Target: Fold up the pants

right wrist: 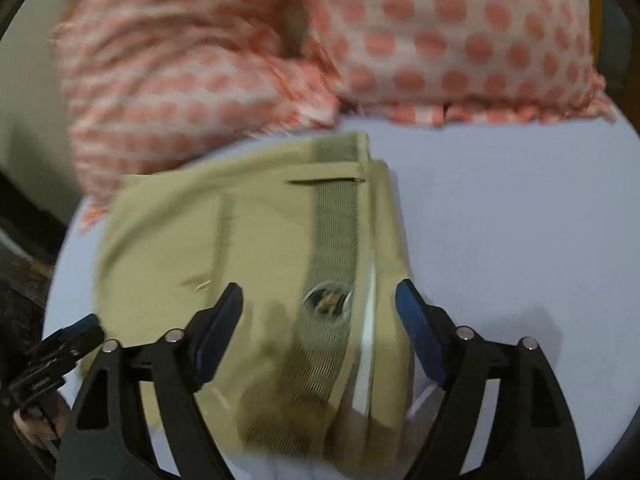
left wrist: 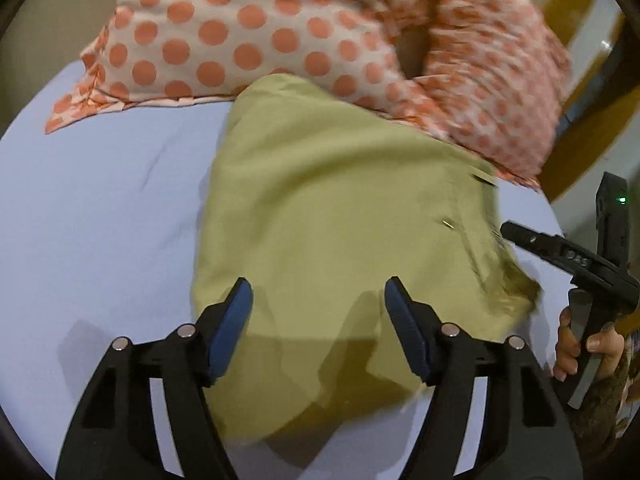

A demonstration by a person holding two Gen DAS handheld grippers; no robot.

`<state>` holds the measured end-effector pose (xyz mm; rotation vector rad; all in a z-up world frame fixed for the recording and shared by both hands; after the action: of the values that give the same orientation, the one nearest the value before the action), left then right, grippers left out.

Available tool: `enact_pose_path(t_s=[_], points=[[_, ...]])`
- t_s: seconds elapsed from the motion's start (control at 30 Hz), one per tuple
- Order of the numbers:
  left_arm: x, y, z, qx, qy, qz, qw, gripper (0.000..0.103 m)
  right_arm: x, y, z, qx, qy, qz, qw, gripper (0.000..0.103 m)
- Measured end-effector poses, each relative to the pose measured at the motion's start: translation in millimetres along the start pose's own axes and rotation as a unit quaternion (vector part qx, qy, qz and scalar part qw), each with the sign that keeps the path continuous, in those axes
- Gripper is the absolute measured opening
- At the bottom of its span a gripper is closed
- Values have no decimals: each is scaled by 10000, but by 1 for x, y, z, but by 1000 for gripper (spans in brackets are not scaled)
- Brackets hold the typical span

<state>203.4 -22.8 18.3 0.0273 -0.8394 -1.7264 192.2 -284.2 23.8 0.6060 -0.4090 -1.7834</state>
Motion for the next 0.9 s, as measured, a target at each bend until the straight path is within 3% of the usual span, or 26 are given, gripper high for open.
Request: enact_pose_path(t_s=[0.03, 0.07, 0.1, 0.23, 0.33, 0.43, 0.57, 0.7, 0.9], points=[[6, -12, 14, 105, 59, -152, 9998, 84, -3, -12, 23, 255, -54, 138, 9996, 102], [10, -24, 25, 172, 160, -238, 9994, 94, -2, -19, 35, 382, -150, 208, 9989, 102], [14, -41, 38, 249, 305, -320, 9987, 97, -6, -37, 56, 621, -277, 347, 9971, 102], [10, -91, 53, 141, 423, -205, 9988, 98, -21, -95, 77, 607, 83, 632, 9961, 102], [5, -114, 47, -53, 521, -31, 9986, 97, -31, -121, 63, 376, -348, 667, 9965, 102], [11, -121, 50, 100, 850, -282, 9959, 98, -38, -138, 52, 259, -551, 728, 9955, 102], [14, -129, 47, 100, 921, -399, 9949, 101, -46, -147, 40, 244, -896, 867, 9919, 102], [24, -137, 40, 103, 1545, -729, 9853, 101, -47, -147, 37, 268, -1015, 828, 9910, 102], [21, -139, 42, 222, 1538, -606, 9860, 101, -47, -148, 37, 261, -1066, 782, 9909, 102]])
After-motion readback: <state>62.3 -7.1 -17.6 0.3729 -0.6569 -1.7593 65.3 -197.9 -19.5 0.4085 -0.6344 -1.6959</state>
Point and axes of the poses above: each gripper's, at about its wrist camera, not at the fingertips, and z roughly against the way its jaws point, x to its right, y to its top, the point moved 3 cm from there along -z, roughly the way its jaws point, and after that the axes turned 7 degrees about -y, right-handed, at the moved point
